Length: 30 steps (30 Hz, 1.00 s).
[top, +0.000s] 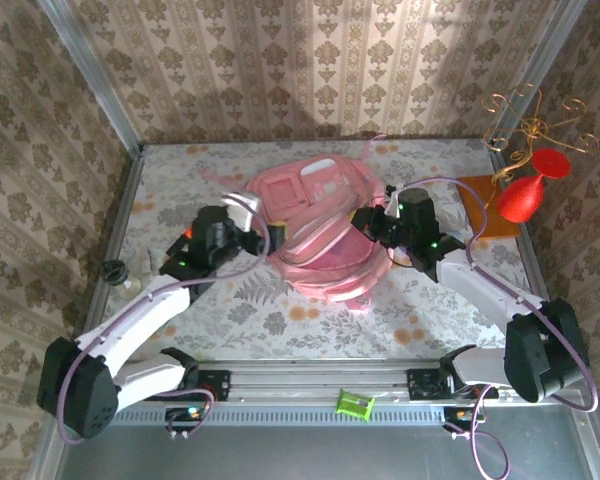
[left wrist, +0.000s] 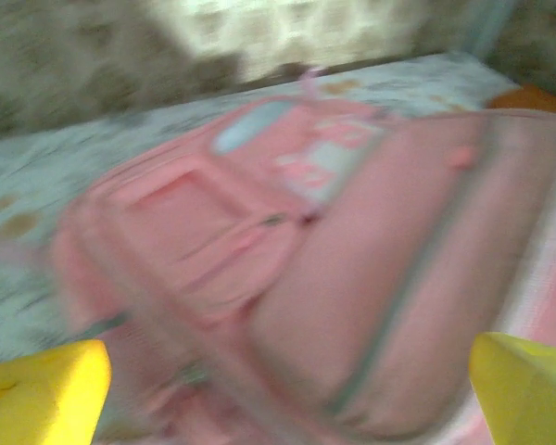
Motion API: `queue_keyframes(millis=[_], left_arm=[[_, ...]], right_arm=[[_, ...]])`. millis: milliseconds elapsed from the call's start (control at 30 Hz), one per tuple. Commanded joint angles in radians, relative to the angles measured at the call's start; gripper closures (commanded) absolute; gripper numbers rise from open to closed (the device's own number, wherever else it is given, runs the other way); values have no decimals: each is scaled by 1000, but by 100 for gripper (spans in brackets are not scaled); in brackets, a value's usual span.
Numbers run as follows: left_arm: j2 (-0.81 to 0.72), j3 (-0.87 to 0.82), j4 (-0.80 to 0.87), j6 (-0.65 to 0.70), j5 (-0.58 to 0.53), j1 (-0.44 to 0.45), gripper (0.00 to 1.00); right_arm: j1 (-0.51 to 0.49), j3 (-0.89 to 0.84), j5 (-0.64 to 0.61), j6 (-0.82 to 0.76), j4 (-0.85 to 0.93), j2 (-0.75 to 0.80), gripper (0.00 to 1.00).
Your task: Pack the student bag
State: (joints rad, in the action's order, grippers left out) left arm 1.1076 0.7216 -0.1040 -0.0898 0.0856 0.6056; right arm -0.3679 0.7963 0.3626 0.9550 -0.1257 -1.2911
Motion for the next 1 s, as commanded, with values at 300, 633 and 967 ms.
queue_keyframes(millis=[300,633,967], left_arm=[[314,156,-103,449,60,191,0],[445,236,-149,386,-81,148,47],[362,231,-124,180,40,20,100]], right_arm=[[-49,43,-48,105,-115,-7,100],[-27,96,26,18,-16,2,90],[185,217,-384,-630,582,-14,23]])
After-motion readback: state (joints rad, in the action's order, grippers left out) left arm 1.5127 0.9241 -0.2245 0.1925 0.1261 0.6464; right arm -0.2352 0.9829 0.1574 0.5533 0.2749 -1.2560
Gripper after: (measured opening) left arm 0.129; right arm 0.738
